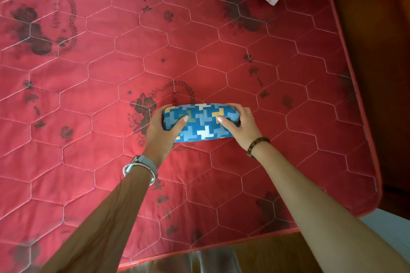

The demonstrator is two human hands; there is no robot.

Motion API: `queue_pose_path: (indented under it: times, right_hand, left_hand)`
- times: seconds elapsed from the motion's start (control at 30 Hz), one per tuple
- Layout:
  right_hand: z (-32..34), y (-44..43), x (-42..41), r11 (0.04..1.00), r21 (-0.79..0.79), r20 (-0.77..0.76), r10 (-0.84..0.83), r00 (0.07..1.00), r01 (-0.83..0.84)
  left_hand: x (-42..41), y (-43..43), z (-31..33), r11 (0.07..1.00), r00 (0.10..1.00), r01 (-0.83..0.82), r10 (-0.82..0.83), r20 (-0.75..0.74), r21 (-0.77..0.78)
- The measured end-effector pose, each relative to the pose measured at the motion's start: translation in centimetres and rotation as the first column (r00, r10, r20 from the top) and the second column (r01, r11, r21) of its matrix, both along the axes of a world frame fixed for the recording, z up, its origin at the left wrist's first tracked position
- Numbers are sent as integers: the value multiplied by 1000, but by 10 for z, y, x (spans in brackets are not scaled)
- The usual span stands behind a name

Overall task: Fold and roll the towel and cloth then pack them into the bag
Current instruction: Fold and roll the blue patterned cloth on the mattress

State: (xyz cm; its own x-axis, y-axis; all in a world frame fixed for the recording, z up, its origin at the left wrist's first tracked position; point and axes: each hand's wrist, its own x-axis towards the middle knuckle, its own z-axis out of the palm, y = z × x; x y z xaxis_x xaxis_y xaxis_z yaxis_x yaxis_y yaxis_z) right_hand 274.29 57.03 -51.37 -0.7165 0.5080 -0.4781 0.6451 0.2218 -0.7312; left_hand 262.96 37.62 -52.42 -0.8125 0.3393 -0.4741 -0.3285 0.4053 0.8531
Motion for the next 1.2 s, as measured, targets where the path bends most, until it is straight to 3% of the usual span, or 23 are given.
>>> queue_pose_path:
  times: [0.17, 0.33, 0.63, 0.87, 1.2]
  right_hand:
    - [5, -5, -2, 996, -58, 18, -64, 998, 65]
    - [6, -4, -4, 991, -93, 17, -97, 995, 98]
    - [39, -21, 3, 926, -297, -17, -249, 968, 233]
    - [86, -46, 14, 879, -363, 9, -329, 944, 310]
    - [209, -74, 16, 910, -344, -71, -273, 959, 233]
  left_hand:
    - [1, 5, 6, 986, 999, -29, 32, 16, -163]
    - [-4, 4, 14, 996, 976, -88, 84, 200, 11]
    - [2, -16, 39, 949, 871, -201, 60, 488, 241]
    - [9, -30, 84, 920, 877, -270, 114, 466, 284]
    - [19, -61, 204, 895, 917, -324, 216, 335, 308]
